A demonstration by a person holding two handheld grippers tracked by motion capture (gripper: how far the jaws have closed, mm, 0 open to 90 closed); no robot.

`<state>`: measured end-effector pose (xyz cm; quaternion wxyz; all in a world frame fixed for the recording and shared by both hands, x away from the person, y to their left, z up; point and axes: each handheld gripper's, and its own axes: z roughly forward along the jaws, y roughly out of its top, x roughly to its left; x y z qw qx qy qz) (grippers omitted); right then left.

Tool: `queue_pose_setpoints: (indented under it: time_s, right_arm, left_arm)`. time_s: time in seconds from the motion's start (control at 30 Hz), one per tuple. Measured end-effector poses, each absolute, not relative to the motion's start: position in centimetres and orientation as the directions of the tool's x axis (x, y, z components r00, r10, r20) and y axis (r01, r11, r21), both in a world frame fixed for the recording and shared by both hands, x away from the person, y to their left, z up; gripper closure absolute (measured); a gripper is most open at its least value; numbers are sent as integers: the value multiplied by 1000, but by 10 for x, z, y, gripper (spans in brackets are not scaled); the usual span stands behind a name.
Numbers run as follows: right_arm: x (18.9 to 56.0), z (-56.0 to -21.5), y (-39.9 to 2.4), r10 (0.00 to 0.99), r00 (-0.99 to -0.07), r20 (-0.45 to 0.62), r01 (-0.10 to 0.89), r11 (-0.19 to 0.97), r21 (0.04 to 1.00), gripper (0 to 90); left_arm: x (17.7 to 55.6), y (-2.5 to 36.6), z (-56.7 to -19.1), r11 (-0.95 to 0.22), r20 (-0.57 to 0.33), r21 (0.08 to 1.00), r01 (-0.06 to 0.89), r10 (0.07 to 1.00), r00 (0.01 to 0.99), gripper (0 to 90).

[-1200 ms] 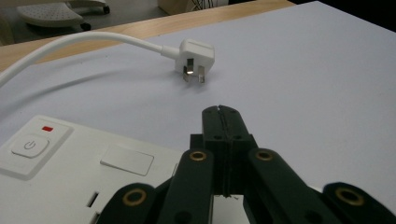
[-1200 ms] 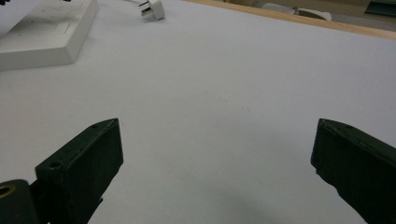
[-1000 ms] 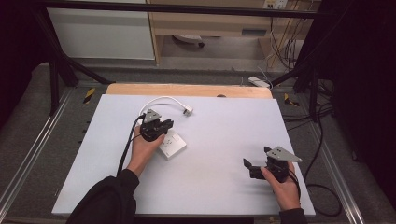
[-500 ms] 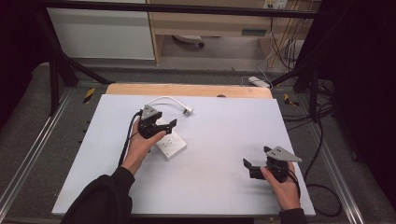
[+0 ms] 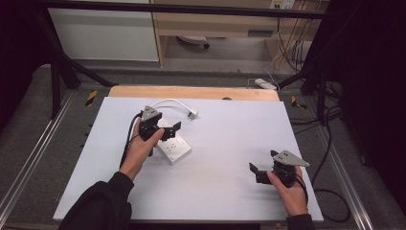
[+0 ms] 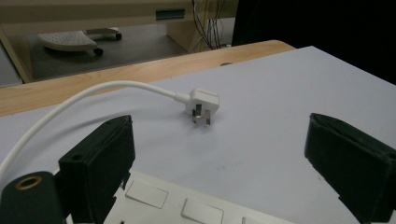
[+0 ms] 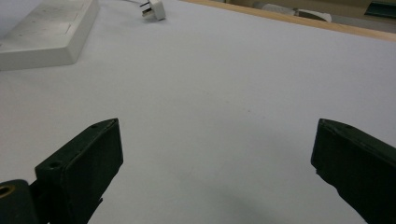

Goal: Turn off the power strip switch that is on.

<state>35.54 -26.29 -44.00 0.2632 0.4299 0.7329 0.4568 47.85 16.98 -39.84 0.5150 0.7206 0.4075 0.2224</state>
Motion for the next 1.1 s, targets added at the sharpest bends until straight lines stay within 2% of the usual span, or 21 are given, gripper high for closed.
queue_pose_setpoints:
  time_s: [1.1]
  right_arm:
    - [355, -440, -261, 868, -497, -3, 386, 224, 895, 25]
  left_arm:
    - [441, 204, -369, -104, -118, 933, 345, 816, 566, 68]
